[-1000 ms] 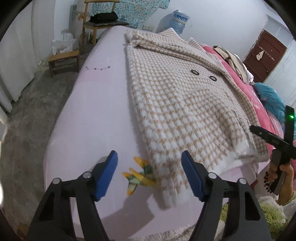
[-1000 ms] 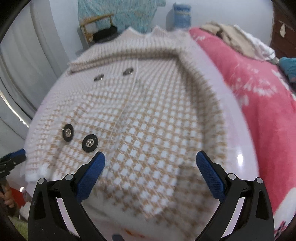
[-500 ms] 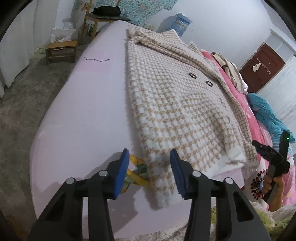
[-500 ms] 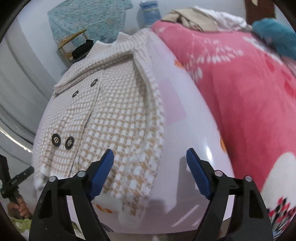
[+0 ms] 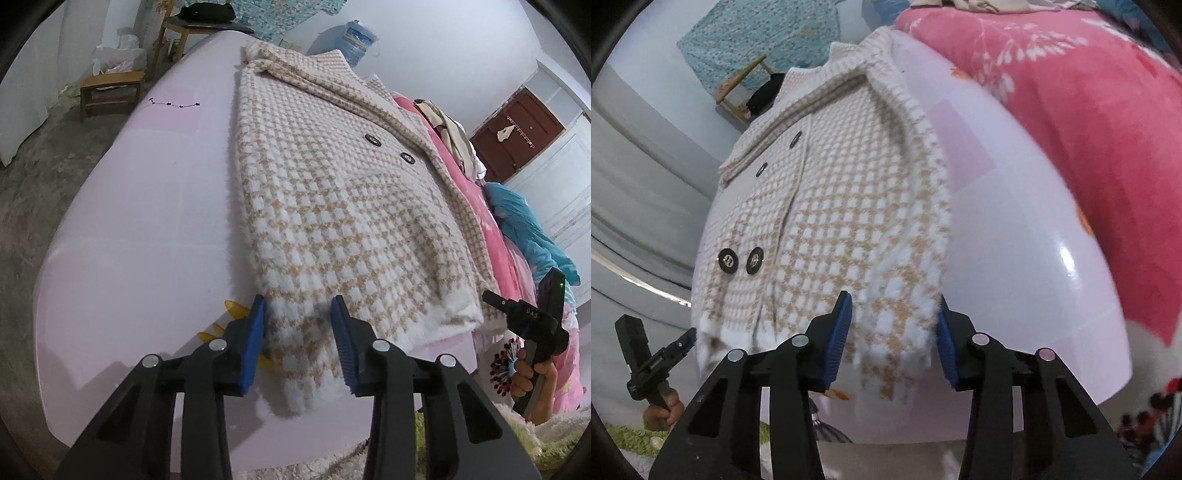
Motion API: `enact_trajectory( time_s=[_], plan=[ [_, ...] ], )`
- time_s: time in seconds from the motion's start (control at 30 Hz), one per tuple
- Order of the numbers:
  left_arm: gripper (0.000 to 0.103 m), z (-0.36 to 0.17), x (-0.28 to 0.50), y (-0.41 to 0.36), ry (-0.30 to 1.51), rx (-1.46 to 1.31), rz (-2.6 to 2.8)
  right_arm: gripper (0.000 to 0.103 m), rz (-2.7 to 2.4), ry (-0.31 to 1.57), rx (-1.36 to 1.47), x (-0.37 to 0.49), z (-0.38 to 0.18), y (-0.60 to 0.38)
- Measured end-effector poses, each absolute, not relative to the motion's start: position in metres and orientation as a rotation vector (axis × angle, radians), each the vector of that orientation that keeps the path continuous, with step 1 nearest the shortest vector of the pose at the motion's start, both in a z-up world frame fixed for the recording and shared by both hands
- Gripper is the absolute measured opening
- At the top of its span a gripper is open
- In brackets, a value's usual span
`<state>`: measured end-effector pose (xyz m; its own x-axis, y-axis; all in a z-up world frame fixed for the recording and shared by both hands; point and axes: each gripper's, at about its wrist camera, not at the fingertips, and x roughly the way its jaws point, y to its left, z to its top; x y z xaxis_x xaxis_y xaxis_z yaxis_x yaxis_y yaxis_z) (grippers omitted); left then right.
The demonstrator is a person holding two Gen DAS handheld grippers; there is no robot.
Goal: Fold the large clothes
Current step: 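Lower the right gripper to the coat's side edge and grasp it, then lift the held coat edge with the right gripper and fold it over the coat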
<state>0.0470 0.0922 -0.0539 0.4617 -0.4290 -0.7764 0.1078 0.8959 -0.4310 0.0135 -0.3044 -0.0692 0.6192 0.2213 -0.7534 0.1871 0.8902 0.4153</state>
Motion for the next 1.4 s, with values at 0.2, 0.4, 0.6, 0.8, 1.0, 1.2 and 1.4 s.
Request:
enact_trajectory(
  time_s=[0.2,0.4,0.6,0.8,1.0,1.2,1.4],
  plan=[
    [0.011,-0.051,0.049,0.087,1.005,-0.267,-0.288,0.011,-0.014,0.912,0.455,0.020,-0.071,-0.293],
    [0.007,0.001,0.035,0.091,0.844,-0.179,-0.280,0.007,0.023,0.714,0.469,-0.007,-0.007,-0.300],
    [0.006,0.058,0.010,0.109,0.682,-0.151,-0.270,0.006,0.100,0.547,0.403,-0.041,0.055,-0.282],
    [0.006,0.075,-0.042,0.132,0.672,-0.174,-0.271,0.006,0.157,0.521,0.425,-0.097,0.060,-0.277],
    [0.006,0.011,-0.051,0.124,0.851,-0.152,-0.208,0.006,0.067,0.832,0.679,-0.090,-0.051,-0.295],
    [0.006,0.024,-0.039,0.124,0.821,-0.167,-0.235,0.007,0.080,0.750,0.687,-0.086,-0.031,-0.299],
    [0.007,0.044,-0.010,0.119,0.777,-0.162,-0.270,0.007,0.097,0.689,0.617,-0.065,0.000,-0.296]
  ],
)
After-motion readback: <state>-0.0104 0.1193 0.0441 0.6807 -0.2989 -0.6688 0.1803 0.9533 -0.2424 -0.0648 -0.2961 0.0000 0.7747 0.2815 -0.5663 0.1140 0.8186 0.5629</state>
